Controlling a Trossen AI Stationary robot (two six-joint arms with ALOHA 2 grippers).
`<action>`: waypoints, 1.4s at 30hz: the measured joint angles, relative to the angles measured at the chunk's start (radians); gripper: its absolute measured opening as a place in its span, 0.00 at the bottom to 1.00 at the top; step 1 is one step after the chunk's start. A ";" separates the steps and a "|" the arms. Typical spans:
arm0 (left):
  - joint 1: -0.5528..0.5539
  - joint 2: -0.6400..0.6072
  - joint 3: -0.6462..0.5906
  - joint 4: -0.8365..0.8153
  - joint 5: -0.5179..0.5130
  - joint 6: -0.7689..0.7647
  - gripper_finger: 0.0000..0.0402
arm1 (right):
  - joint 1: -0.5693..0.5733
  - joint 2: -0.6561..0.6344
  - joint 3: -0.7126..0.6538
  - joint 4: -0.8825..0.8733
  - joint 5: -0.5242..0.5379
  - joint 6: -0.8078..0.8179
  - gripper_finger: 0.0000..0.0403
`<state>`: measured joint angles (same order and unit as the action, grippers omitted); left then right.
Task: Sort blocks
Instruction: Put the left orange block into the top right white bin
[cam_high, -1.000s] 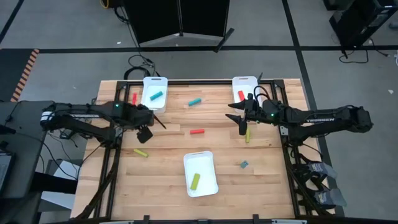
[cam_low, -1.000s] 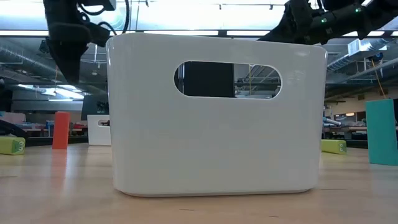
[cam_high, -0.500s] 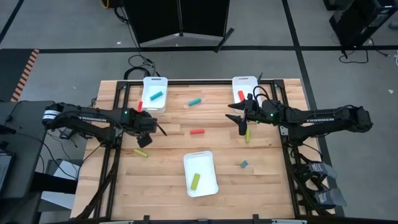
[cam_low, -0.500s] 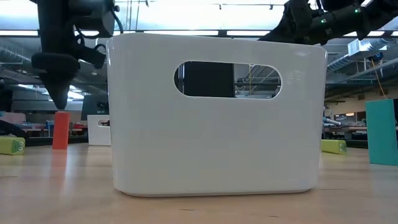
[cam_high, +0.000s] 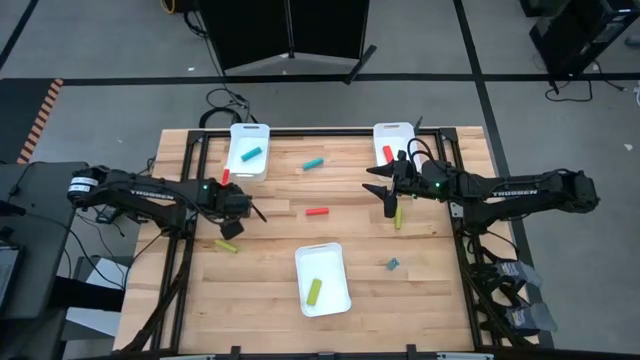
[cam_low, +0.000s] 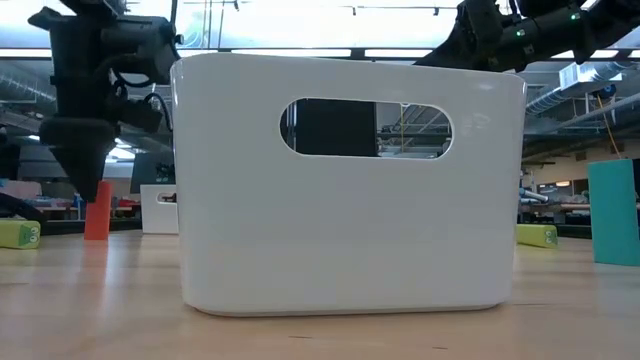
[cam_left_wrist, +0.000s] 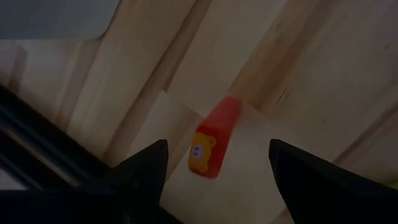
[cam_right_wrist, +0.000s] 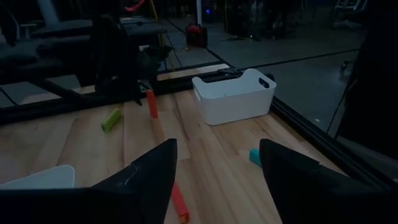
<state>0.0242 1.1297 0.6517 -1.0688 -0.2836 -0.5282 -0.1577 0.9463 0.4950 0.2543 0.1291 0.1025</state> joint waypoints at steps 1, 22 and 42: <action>0.000 0.000 -0.010 0.015 0.000 0.000 0.71 | 0.000 0.000 0.000 0.000 0.000 0.001 0.59; 0.023 0.002 -0.036 0.078 -0.018 -0.057 0.29 | 0.000 0.001 0.000 0.004 0.000 0.019 0.58; 0.023 0.003 0.078 0.087 -0.016 -0.093 0.16 | 0.000 0.001 0.000 0.017 0.000 0.011 0.58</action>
<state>0.0471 1.1324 0.7300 -0.9816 -0.3001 -0.6214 -0.1577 0.9470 0.4953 0.2711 0.1291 0.1139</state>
